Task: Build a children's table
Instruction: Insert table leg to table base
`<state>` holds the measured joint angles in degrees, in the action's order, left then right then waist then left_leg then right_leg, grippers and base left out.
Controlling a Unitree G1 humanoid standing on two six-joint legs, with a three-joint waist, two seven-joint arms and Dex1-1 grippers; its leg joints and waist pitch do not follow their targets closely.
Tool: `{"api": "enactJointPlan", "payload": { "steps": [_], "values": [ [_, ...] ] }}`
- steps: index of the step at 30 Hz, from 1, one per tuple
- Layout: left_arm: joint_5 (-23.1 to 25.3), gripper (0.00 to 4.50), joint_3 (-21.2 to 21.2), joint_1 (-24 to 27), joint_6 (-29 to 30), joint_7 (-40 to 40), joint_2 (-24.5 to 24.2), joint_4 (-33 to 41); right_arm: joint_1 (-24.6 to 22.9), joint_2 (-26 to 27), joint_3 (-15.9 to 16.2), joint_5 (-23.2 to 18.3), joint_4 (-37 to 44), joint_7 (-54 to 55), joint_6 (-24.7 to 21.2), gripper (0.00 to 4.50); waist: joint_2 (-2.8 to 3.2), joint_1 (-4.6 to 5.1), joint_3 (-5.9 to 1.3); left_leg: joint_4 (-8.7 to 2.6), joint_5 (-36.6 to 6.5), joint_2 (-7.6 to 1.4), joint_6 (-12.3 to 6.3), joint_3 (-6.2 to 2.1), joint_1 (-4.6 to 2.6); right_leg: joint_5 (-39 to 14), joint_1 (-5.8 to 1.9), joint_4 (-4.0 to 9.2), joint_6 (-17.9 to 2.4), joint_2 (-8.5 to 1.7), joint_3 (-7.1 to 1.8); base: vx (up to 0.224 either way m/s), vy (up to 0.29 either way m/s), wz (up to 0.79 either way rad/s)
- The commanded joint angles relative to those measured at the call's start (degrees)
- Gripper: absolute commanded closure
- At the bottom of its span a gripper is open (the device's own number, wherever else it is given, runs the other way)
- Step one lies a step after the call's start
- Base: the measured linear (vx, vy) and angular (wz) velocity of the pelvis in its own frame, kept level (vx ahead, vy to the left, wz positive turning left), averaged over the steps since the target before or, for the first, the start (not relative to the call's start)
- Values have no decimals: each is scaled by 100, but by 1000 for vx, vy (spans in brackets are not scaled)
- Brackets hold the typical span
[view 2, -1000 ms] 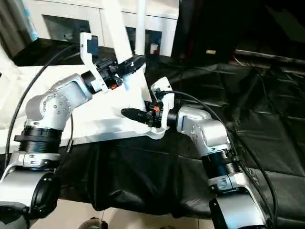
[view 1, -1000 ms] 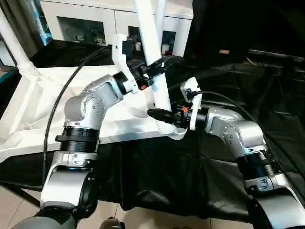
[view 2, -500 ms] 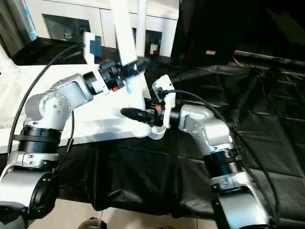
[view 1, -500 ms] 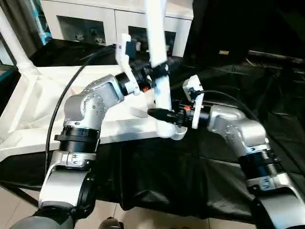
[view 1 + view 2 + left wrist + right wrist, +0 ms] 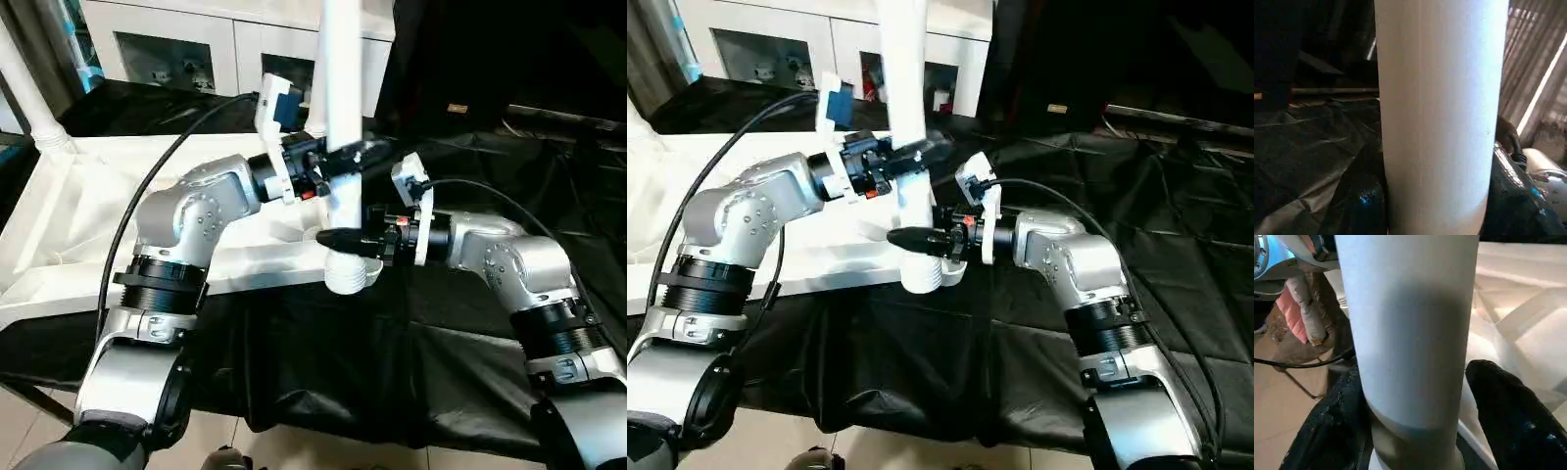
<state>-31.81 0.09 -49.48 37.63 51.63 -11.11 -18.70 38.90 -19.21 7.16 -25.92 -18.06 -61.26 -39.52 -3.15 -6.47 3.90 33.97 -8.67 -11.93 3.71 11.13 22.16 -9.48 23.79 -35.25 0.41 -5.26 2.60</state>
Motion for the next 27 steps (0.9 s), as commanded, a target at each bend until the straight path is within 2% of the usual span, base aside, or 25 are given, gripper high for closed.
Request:
{"api": "enactJointPlan", "payload": {
  "steps": [1, 8, 9, 12, 15, 18, 20, 27],
  "values": [
    [-20, 264, 110, -206, 66, 146, 12, 94, -22, -76, -17, -22, 109, 50, -72, 137, 86, -6, -500, -353, -1162, -62, 140, -40, -144, -633, -339, 319, -1335, -198, -138, 0, 0, 0],
    [-1, 264, 179, -212, 100, 246, 5, 110, -87, -51, 0, -12, 197, 10, -119, 137, 89, -10, -497, -356, -1238, -65, 177, -41, -155, -640, -337, 320, -1352, -196, -139, 0, 0, 0],
    [-5, 264, 184, -214, 100, 250, 3, 109, -94, -50, -1, -18, 207, 7, -130, 163, 89, -9, -498, -357, -1238, -64, 176, -41, -153, -643, -339, 322, -1353, -197, -138, 0, 0, 0],
    [1, 264, 192, -223, 101, 269, -1, 100, -113, -58, 13, -51, 237, -3, -155, 173, 86, -6, -497, -357, -1225, -64, 163, -42, -148, -615, -343, 319, -1359, -193, -138, 0, 0, 0],
    [-3, 264, 195, -224, 110, 285, -9, 101, -126, -59, 8, -86, 256, -15, -182, 210, 91, -6, -498, -358, -1232, -67, 174, -45, -152, -636, -342, 317, -1357, -197, -137, 0, 0, 0],
    [6, 264, 191, -237, 108, 291, -10, 82, -132, -53, -2, -85, 258, -11, -193, 220, 90, -6, -497, -356, -1252, -65, 172, -43, -153, -650, -341, 323, -1355, -197, -139, 0, 0, 0],
    [8, 264, 189, -239, 107, 292, -11, 80, -136, -50, -4, -83, 264, -10, -197, 245, 88, -6, -498, -355, -1249, -64, 178, -43, -155, -657, -338, 322, -1352, -195, -139, 0, 0, 0],
    [116, 264, 192, -233, -100, 269, -1, 34, -166, -20, -6, -57, 273, 24, -176, 257, 98, -9, -496, -360, -1251, -67, 186, -46, -155, -624, -340, 320, -1364, -196, -137, 0, 0, 0]
  ]
}}
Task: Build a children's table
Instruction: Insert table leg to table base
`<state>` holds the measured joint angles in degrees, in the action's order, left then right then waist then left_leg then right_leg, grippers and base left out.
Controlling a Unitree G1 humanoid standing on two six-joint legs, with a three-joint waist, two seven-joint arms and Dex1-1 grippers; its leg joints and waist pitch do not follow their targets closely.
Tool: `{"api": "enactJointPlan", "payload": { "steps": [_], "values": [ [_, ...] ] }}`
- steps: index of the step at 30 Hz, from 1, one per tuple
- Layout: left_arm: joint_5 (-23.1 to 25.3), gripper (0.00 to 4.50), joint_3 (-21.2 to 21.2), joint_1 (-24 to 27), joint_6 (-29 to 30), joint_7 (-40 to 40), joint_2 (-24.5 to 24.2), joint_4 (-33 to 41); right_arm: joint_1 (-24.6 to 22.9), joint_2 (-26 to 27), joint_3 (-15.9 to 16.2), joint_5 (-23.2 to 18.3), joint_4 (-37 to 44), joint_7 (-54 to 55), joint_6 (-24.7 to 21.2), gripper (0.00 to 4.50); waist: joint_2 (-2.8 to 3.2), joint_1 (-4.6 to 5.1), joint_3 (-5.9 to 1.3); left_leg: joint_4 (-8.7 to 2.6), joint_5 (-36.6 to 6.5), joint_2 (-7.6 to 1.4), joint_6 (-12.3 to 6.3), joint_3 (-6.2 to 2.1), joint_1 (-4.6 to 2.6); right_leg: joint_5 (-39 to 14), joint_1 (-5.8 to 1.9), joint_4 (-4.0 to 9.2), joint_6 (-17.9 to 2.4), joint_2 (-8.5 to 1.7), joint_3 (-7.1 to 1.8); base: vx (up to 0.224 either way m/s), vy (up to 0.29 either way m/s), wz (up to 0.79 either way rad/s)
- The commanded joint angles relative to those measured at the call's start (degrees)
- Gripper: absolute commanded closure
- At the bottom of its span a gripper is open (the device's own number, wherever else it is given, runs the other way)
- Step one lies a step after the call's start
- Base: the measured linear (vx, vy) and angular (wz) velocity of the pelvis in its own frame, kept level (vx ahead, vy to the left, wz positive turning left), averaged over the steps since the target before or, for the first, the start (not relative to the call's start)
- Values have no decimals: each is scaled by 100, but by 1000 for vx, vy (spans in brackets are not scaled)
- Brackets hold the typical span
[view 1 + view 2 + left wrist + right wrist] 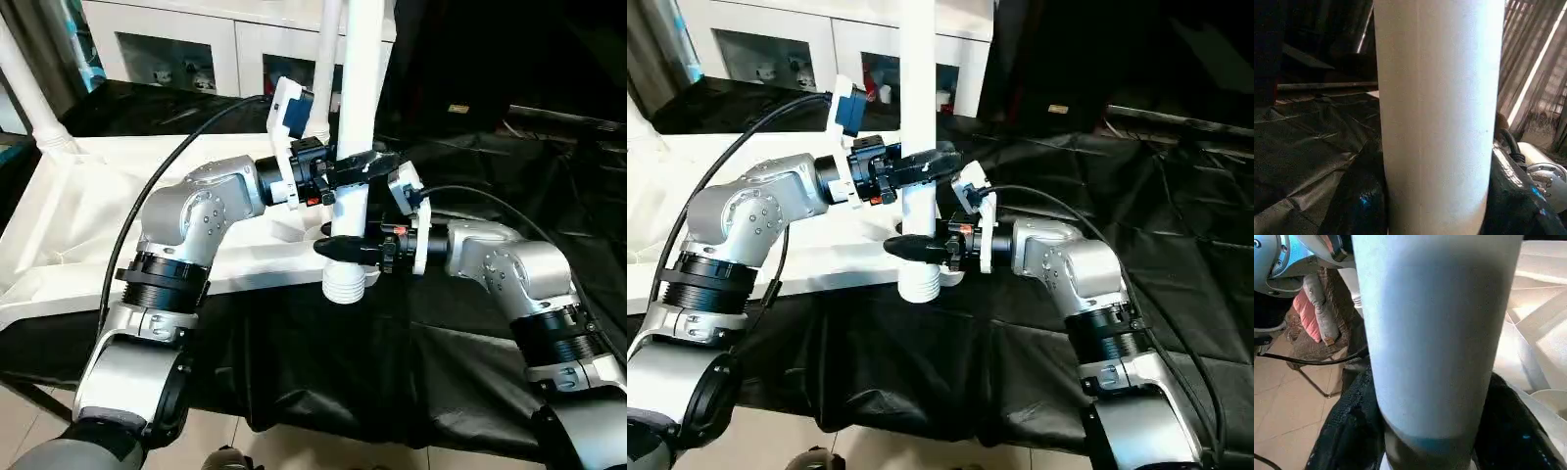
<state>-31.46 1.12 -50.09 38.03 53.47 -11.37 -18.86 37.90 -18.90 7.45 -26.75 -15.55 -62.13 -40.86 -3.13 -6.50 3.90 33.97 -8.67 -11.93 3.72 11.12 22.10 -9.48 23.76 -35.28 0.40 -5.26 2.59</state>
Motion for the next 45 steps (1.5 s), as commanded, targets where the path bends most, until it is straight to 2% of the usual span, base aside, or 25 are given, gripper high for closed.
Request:
{"api": "enactJointPlan", "payload": {
  "steps": [1, 4, 5, 8, 9, 11, 15, 16, 17, 18, 21, 24, 25, 28, 29, 30, 32, 33, 35, 37, 38, 39, 40, 43, 45],
  "values": [
    [113, 208, 93, -174, -160, 45, 28, 23, -66, -47, -37, 27, 17, 119, -35, 257, 103, -6, -497, -358, -1254, -64, 189, -46, -148, -626, -338, 323, -1357, -197, -138, 0, 0, 0],
    [117, 194, 27, -183, -135, -96, 67, -57, -75, -16, -80, 33, 3, 174, 14, 257, 108, -1, -501, -359, -1275, -64, 208, -47, -153, -640, -338, 328, -1342, -199, -138, 0, 0, 0],
    [94, 174, 20, -176, -127, -71, 66, -43, -77, -9, -91, 30, 4, 182, 22, 259, 107, -3, -505, -357, -1261, -65, 206, -47, -153, -603, -339, 322, -1361, -197, -137, 0, 0, 0],
    [130, 151, -272, -113, -733, -376, 262, -144, -96, 127, -269, 96, -75, 469, 327, 259, 101, -3, -501, -356, -1253, -65, 197, -49, -140, -544, -345, 328, -1376, -202, -137, 0, 0, 0],
    [93, 149, -365, -80, -867, -417, 315, -139, -79, 185, -358, 111, -151, 606, 418, 259, 134, -5, -505, -357, -1262, -66, 216, -55, -137, -556, -344, 325, -1377, -215, -138, 0, 0, 0],
    [22, 149, -475, -46, -952, -471, 380, -117, -63, 241, -452, 111, -221, 726, 500, 259, 97, 7, -509, -356, -1295, -62, 216, -48, -148, -582, -345, 328, -1374, -197, -133, 0, 0, 0],
    [42, 149, -728, 111, -1431, -824, 585, -20, -53, 417, -789, 17, -317, 1112, 725, 259, 111, -1, -510, -355, -1288, -66, 193, -50, -139, -550, -347, 329, -1376, -206, -136, 0, 0, 0],
    [183, 149, -764, 162, -1689, -971, 580, -141, -57, 471, -901, 34, -380, 1314, 844, 259, 197, -10, -512, -357, -1301, -65, 197, -64, -146, -559, -339, 326, -1342, -208, -136, 0, 0, 0],
    [298, 149, -782, 191, -1834, -1033, 503, -371, -62, 514, -1019, 101, -480, 1581, 1041, 259, 146, 15, -505, -362, -1358, -58, 199, -51, -150, -635, -330, 356, -1274, -193, -132, 0, 0, 0],
    [335, 149, -778, 197, -1872, -1024, 463, -460, -63, 527, -1055, 135, -520, 1685, 1119, 259, 131, 24, -507, -359, -1337, -43, 198, -46, -145, -665, -339, 355, -1242, -184, -133, 0, 0, 0],
    [670, 149, -549, 252, -2320, -801, 298, -668, -83, 515, -1044, 337, -635, 1952, 1356, 259, 163, 23, -512, -371, -1292, -47, 239, -52, -147, -865, -333, 363, -1091, -189, -138, 0, 0, 0],
    [1376, 149, 173, 414, -2964, -154, -78, -937, -115, 443, -981, 732, -866, 2404, 1721, 260, 194, 24, -517, -388, -1278, -51, 274, -59, -158, -907, -306, 378, -1010, -193, -138, 0, 0, 0],
    [1596, 149, 403, 460, -3107, 15, -192, -1019, -129, 429, -986, 812, -917, 2496, 1767, 260, 257, 14, -522, -377, -1260, -55, 299, -59, -164, -749, -307, 350, -1077, -199, -145, 0, 0, 0],
    [2356, 149, 1199, 573, -3747, 562, -561, -1469, -220, 379, -1068, 961, -980, 2784, 1875, 260, 224, 25, -516, -387, -1304, -43, 268, -48, -151, -689, -317, 357, -1079, -189, -150, 0, 0, 0],
    [2451, 149, 1292, 581, -3843, 640, -600, -1548, -237, 369, -1071, 964, -977, 2798, 1893, 260, 229, 27, -517, -387, -1317, -42, 263, -47, -149, -718, -320, 356, -1069, -193, -152, 0, 0, 0],
    [2638, 149, 1543, 607, -3906, 976, -691, -1739, -319, 339, -1057, 956, -859, 2770, 1883, 260, 283, 36, -515, -389, -1393, -47, 284, -44, -162, -739, -307, 361, -1090, -193, -154, 0, 0, 0],
    [2710, 149, 1637, 615, -3868, 1130, -714, -1848, -376, 329, -1031, 956, -778, 2698, 1946, 260, 260, 39, -513, -387, -1407, -52, 264, -43, -146, -725, -327, 348, -1165, -206, -156, 0, 0, 0],
    [2803, 149, 1740, 596, -3803, 1219, -737, -2011, -416, 317, -997, 975, -732, 2650, 1992, 260, 299, 37, -512, -384, -1452, -55, 254, -39, -153, -747, -314, 356, -1194, -210, -158, 0, 0, 0],
    [2988, 149, 1846, 552, -3913, 1127, -769, -2222, -434, 318, -996, 975, -719, 2645, 2004, 260, 291, 42, -513, -378, -1505, -52, 243, -38, -151, -792, -317, 350, -1257, -209, -158, 0, 0, 0],
    [3315, 179, 1965, 417, -4210, 874, -803, -2754, -471, 334, -1006, 973, -686, 2646, 2038, 260, 295, 65, -505, -386, -1605, -43, 234, -49, -153, -970, -317, 374, -1178, -206, -157, 0, 0, 0],
    [3374, 186, 1957, 335, -4277, 773, -795, -3003, -484, 345, -1015, 967, -672, 2652, 2054, 260, 422, 66, -504, -387, -1643, -39, 263, -67, -161, -1004, -308, 372, -1166, -207, -157, 0, 0, 0],
    [3393, 186, 1935, 280, -4289, 697, -787, -3144, -495, 349, -1016, 962, -654, 2655, 2057, 260, 349, 95, -506, -388, -1718, -40, 275, -61, -164, -1002, -314, 391, -1169, -199, -152, 0, 0, 0],
    [3408, 189, 1918, 236, -4319, 672, -778, -3250, -502, 350, -1014, 958, -642, 2660, 2058, 260, 335, 91, -516, -385, -1682, -37, 269, -62, -164, -953, -327, 375, -1193, -198, -150, 0, 0, 0],
    [3444, 229, 1881, 141, -4304, 675, -788, -3475, -532, 353, -1007, 943, -609, 2652, 2061, 260, 380, 95, -519, -370, -1545, -43, 178, -53, -149, -731, -319, 366, -1354, -207, -151, 0, 0, 0],
    [3440, 237, 1850, 85, -4250, 698, -778, -3635, -537, 355, -1010, 942, -618, 2627, 2070, 260, 373, 97, -519, -366, -1558, -39, 145, -52, -145, -712, -329, 359, -1412, -208, -146, 0, 0, 0]
  ]
}}
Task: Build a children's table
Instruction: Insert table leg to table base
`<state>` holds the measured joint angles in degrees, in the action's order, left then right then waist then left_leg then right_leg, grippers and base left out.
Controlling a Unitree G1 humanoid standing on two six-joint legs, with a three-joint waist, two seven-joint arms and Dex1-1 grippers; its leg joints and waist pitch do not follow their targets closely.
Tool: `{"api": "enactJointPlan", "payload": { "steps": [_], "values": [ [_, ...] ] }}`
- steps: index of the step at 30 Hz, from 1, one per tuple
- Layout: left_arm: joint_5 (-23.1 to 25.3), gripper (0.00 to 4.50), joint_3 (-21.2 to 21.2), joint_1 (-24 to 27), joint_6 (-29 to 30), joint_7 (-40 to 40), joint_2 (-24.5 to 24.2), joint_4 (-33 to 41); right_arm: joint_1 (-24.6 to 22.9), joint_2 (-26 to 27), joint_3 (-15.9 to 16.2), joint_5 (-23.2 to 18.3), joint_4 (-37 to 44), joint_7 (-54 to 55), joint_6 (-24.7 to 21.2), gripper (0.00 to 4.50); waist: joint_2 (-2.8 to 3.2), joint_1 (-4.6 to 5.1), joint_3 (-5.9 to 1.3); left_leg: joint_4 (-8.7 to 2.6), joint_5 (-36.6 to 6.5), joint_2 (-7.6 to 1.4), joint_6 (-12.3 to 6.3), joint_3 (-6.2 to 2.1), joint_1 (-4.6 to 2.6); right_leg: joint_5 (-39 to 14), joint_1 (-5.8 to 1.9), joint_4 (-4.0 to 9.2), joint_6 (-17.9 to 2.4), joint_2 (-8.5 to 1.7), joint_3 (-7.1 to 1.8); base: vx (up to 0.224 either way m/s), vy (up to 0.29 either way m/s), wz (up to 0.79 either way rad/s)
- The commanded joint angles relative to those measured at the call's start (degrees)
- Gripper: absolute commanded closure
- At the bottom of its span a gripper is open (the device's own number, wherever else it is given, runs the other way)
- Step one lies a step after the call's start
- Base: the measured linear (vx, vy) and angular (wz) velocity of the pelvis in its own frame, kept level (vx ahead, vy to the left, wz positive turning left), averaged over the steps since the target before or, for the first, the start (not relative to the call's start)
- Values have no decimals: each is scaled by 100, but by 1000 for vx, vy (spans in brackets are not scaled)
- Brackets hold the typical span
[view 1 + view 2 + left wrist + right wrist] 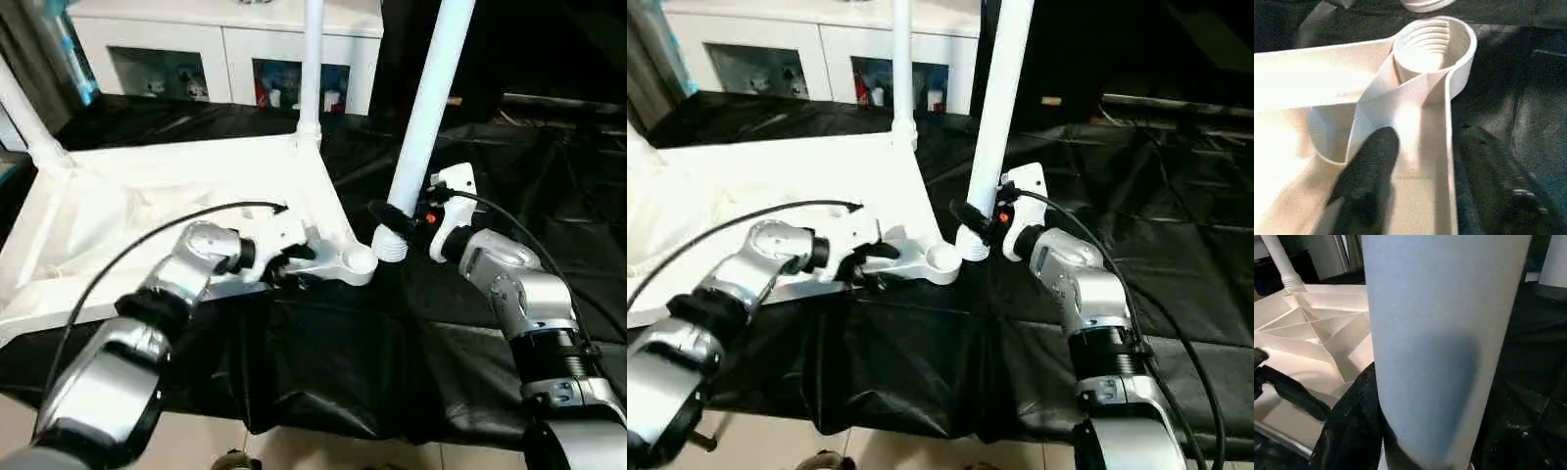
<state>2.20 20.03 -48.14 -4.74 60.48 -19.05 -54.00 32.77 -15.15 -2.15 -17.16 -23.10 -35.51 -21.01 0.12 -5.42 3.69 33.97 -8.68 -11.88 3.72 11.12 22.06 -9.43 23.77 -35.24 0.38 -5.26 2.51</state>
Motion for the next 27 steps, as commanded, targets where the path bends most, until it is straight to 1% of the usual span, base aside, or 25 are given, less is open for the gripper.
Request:
{"api": "enactJointPlan", "payload": {
  "steps": [1, 3, 4, 6, 8, 11, 13, 14, 16, 17, 18, 20, 21, 22, 23, 27],
  "values": [
    [68, 252, -54, -125, 46, -1, -5, -159, -21, -18, -52, -16, 132, -37, 88, 260, 57, -13, -494, -368, -1569, -43, 138, -51, -140, -746, -329, 358, -1414, -207, -137, 0, 0, 0],
    [54, 276, -121, -223, -35, 83, 44, -424, -29, -19, -39, -30, 148, -80, 69, 260, 63, -13, -491, -367, -1619, -40, 127, -48, -147, -874, -323, 379, -1408, -210, -138, 0, 0, 0],
    [52, 276, -127, -232, -40, 94, 49, -447, -29, -19, -37, -30, 149, -85, 67, 260, 68, -12, -493, -368, -1627, -39, 132, -49, -145, -905, -327, 382, -1402, -211, -137, 0, 0, 0],
    [68, 286, -144, -326, -42, 254, 64, -666, -32, -18, -33, -29, 158, -86, 66, 260, 77, -12, -494, -371, -1625, -44, 134, -53, -146, -882, -326, 379, -1419, -212, -136, 0, 0, 0],
    [87, 312, -146, -358, -59, 269, 64, -755, -31, -20, -32, -30, 161, -87, 67, 260, 80, -15, -497, -373, -1658, -48, 142, -54, -154, -877, -323, 379, -1429, -212, -136, 0, 0, 0],
    [90, 320, -167, -402, -65, 266, 73, -863, -24, -23, -32, -32, 164, -91, 62, 260, 80, -20, -497, -371, -1619, -49, 119, -52, -145, -760, -331, 366, -1481, -215, -135, 0, 0, 0],
    [90, 353, -190, -428, -78, 284, 86, -925, -19, -23, -34, -29, 155, -92, 63, 260, 79, -21, -494, -368, -1643, -47, 108, -51, -146, -803, -331, 374, -1488, -218, -135, 0, 0, 0],
    [97, 362, -200, -439, -82, 303, 92, -960, -18, -24, -32, -28, 153, -99, 60, 260, 81, -21, -493, -371, -1655, -48, 109, -54, -146, -859, -333, 379, -1476, -223, -135, 0, 0, 0],
    [149, 360, -189, -459, -109, 325, 86, -1026, -8, -21, -28, -27, 146, -112, 52, 260, 83, -22, -491, -374, -1664, -50, 111, -54, -147, -871, -330, 381, -1475, -221, -135, 0, 0, 0],
    [182, 390, -172, -462, -126, 340, 76, -1055, -5, -19, -19, -27, 148, -127, 42, 260, 74, -19, -492, -374, -1655, -50, 110, -54, -145, -859, -333, 381, -1475, -221, -136, 0, 0, 0],
    [218, 390, -160, -468, -168, 365, 69, -1109, 0, -21, 8, -19, 156, -159, 18, 260, 77, -18, -487, -376, -1666, -53, 103, -56, -146, -879, -330, 385, -1468, -223, -136, 0, 0, 0],
    [215, 410, -172, -471, -170, 375, 72, -1132, 9, -30, 41, -5, 160, -190, -1, 260, 80, -20, -488, -378, -1670, -52, 101, -58, -144, -914, -333, 388, -1461, -226, -134, 0, 0, 0],
    [216, 410, -174, -469, -171, 377, 67, -1138, 45, -29, 99, 0, 162, -256, -38, 260, 64, -18, -488, -378, -1674, -55, 98, -53, -146, -908, -330, 392, -1471, -226, -136, 0, 0, 0],
    [217, 421, -175, -467, -172, 378, 64, -1141, 62, -28, 126, 2, 162, -287, -55, 260, 76, -20, -485, -380, -1691, -62, 95, -55, -147, -894, -325, 384, -1490, -227, -137, 0, 0, 0],
    [214, 445, -183, -469, -172, 379, 64, -1153, 95, -25, 187, -4, 171, -360, -122, 260, 75, -16, -483, -380, -1699, -61, 93, -56, -144, -894, -327, 383, -1494, -225, -136, 0, 0, 0],
    [178, 450, -250, -461, -334, 482, 74, -1164, 128, 18, 401, 19, 191, -540, -298, 260, 76, -14, -479, -391, -1765, -65, 102, -60, -144, -1028, -325, 393, -1457, -228, -134, 0, 0, 0]
  ]
}}
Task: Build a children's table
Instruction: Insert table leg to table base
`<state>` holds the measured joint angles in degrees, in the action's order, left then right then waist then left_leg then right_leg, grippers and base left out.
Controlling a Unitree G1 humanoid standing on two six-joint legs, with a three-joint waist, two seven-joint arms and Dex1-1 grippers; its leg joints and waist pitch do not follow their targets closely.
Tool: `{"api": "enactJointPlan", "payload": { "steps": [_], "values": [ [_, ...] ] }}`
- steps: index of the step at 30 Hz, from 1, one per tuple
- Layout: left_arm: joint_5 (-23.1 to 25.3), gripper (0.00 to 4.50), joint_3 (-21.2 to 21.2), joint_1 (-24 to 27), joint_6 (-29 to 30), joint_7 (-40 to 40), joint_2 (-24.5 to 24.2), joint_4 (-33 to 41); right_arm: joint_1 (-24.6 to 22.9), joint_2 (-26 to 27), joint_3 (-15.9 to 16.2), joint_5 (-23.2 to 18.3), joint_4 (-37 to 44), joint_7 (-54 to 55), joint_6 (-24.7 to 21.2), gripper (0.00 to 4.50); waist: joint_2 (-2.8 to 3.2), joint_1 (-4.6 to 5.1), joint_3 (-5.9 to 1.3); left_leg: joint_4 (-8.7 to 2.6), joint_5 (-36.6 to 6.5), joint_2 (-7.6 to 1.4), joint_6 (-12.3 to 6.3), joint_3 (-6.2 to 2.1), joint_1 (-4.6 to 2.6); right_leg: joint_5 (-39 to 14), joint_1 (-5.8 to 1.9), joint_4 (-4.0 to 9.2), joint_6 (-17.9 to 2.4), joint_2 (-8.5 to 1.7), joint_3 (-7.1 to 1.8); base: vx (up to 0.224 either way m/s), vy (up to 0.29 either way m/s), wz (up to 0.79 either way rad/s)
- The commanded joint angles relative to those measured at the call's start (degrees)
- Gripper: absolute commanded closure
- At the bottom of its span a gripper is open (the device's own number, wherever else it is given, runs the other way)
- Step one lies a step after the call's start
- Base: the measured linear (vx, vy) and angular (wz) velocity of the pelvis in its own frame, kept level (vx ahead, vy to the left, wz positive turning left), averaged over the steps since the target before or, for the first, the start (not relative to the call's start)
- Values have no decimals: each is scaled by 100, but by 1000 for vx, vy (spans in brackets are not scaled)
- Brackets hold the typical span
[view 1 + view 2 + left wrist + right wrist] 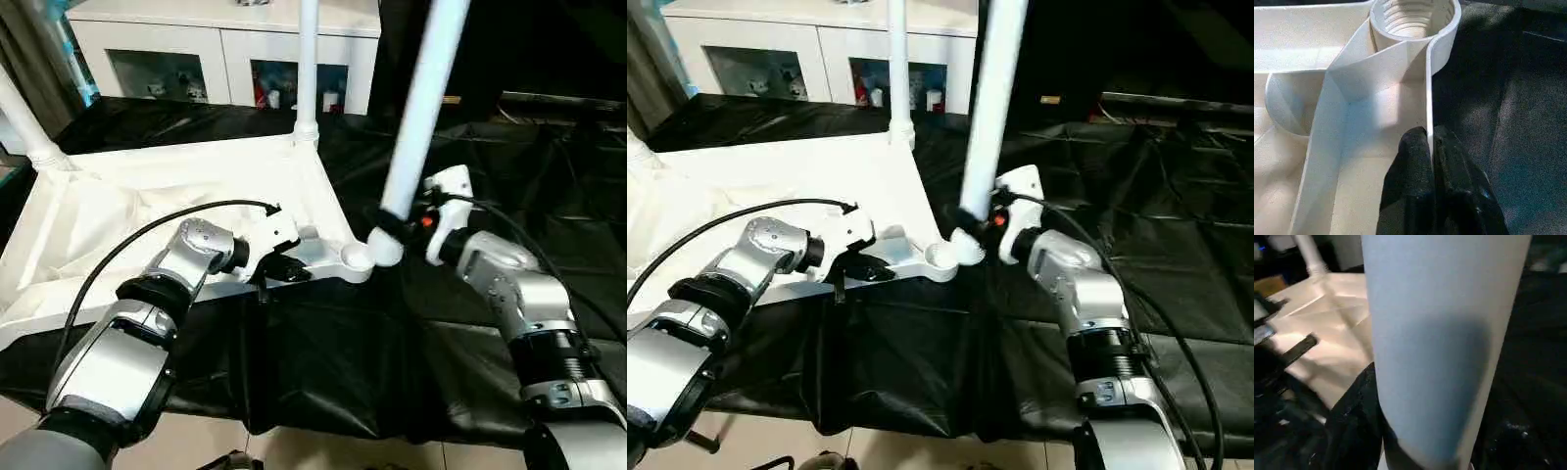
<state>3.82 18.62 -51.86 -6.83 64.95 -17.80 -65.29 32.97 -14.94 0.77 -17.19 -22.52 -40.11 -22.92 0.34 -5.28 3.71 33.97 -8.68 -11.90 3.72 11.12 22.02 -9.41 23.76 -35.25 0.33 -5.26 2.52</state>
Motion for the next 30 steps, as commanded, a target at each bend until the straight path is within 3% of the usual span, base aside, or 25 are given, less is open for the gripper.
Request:
{"api": "enactJointPlan", "payload": {
  "steps": [1, 3, 4, 7, 9, 10, 13, 15, 25, 30],
  "values": [
    [-34, 450, -185, -64, -269, 119, -26, -16, 128, 49, 198, 90, 43, -102, -68, 260, -95, -9, -481, -391, -1717, -60, 64, -44, -122, -1054, -336, 412, -1429, -225, -135, 0, 0, 0],
    [-100, 450, -254, -38, -359, 171, -4, 13, 179, 130, 231, 163, -148, -55, 41, 260, -4, -24, -474, -392, -1649, -71, 65, -55, -130, -1138, -308, 396, -1420, -251, -141, 0, 0, 0],
    [-130, 450, -279, -23, -396, 188, 5, 33, 209, 171, 233, 201, -249, -19, 108, 260, -83, -4, -476, -390, -1630, -70, 50, -43, -121, -1152, -302, 401, -1414, -245, -144, 0, 0, 0],
    [-232, 450, -347, 57, -441, 228, 42, 123, 318, 279, 207, 269, -531, 133, 206, 260, -39, -17, -473, -394, -1573, -76, 53, -47, -129, -1234, -289, 396, -1411, -261, -150, 0, 0, 0],
    [-275, 450, -376, 130, -484, 224, 61, 170, 368, 314, 241, 279, -601, 118, 210, 260, -42, -23, -468, -394, -1541, -76, 55, -45, -123, -1194, -296, 397, -1393, -262, -155, 0, 0, 0],
    [-295, 450, -396, 193, -530, 215, 77, 196, 398, 333, 273, 283, -631, 99, 201, 260, -91, -33, -471, -393, -1461, -77, -4, -36, -116, -1141, -306, 393, -1385, -264, -155, 0, 0, 0],
    [-293, 450, -447, 247, -581, 224, 88, 196, 449, 341, 305, 314, -732, 109, 228, 260, -63, -39, -471, -396, -1450, -85, -23, -34, -127, -1178, -289, 391, -1354, -263, -155, 0, 0, 0],
    [-291, 450, -482, 305, -624, 230, 82, 205, 504, 348, 309, 381, -875, 132, 281, 260, -101, -35, -465, -397, -1450, -84, -24, -28, -122, -1266, -284, 397, -1327, -270, -156, 0, 0, 0],
    [-106, 450, -441, 490, -689, 279, 4, 312, 527, 342, 454, 465, -1098, -98, 186, 260, -102, -22, -455, -409, -1492, -89, -22, -29, -118, -1464, -273, 411, -1222, -273, -165, 0, 0, 0],
    [-67, 450, -479, 481, -691, 253, 32, 351, 505, 375, 261, 394, -1367, -69, 299, 260, -92, -21, -452, -415, -1571, -91, 8, -30, -127, -1592, -257, 428, -1201, -272, -166, 0, 0, 0]
  ]
}}
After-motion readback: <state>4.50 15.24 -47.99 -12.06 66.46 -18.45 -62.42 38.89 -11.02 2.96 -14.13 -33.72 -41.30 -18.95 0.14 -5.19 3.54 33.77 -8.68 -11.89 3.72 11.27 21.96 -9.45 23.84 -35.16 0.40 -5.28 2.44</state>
